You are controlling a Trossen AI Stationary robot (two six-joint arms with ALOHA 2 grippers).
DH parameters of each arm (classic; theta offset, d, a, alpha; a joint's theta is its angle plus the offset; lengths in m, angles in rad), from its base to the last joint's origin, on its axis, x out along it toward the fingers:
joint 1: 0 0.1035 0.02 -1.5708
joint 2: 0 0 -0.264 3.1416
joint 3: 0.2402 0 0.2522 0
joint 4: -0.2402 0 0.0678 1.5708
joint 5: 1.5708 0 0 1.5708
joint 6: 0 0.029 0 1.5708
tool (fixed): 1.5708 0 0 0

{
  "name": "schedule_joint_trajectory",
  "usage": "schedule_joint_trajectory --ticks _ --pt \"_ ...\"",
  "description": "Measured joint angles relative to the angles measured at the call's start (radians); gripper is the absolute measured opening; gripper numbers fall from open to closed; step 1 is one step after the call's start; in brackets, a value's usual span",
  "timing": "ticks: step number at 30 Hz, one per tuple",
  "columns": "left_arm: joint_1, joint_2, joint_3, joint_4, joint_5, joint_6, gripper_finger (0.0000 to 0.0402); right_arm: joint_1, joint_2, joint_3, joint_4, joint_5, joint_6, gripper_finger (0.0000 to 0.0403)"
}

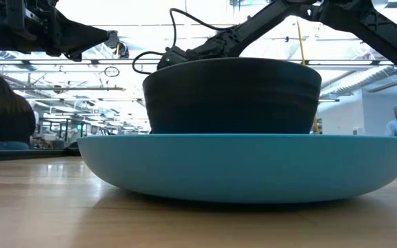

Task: Set table place
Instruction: Put the pink fork on the right side of the plate on the table

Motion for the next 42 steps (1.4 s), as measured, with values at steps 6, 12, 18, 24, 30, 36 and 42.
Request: schedule_joint_trajectory --ticks 6,12,18,24,30,36,42 --pt "0.0 0.0 0.0 0.0 0.0 0.003 0.0047 0.005 0.014 0.0 -0.017 -0.004 -0.021 0.0181" --pt "0.0 0.0 0.0 0.004 0.0 0.003 0.0047 0.005 0.051 0.0 -0.006 -0.004 -0.026 0.0181" --pt "0.0 0.0 0.0 0.002 0.0 0.003 0.0047 0.0 0.062 0.001 0.002 -0.007 -0.023 0.0174" --pt "0.0 0.0 0.0 0.0 0.0 0.004 0.0047 0.001 0.064 0.001 0.007 -0.003 -0.04 0.0105" --pt "0.0 0.0 0.0 0.0 0.0 0.004 0.0047 0.004 0.066 0.001 0.03 -0.005 -0.067 0.003" --pt "0.0 0.0 0.0 0.0 0.0 0.002 0.0047 0.019 0.063 0.014 0.027 -0.003 -0.101 0.003" --pt "-0.005 0.0 0.0 0.0 0.0 0.027 0.0047 0.037 0.0 0.021 -0.011 -0.002 -0.112 0.003"
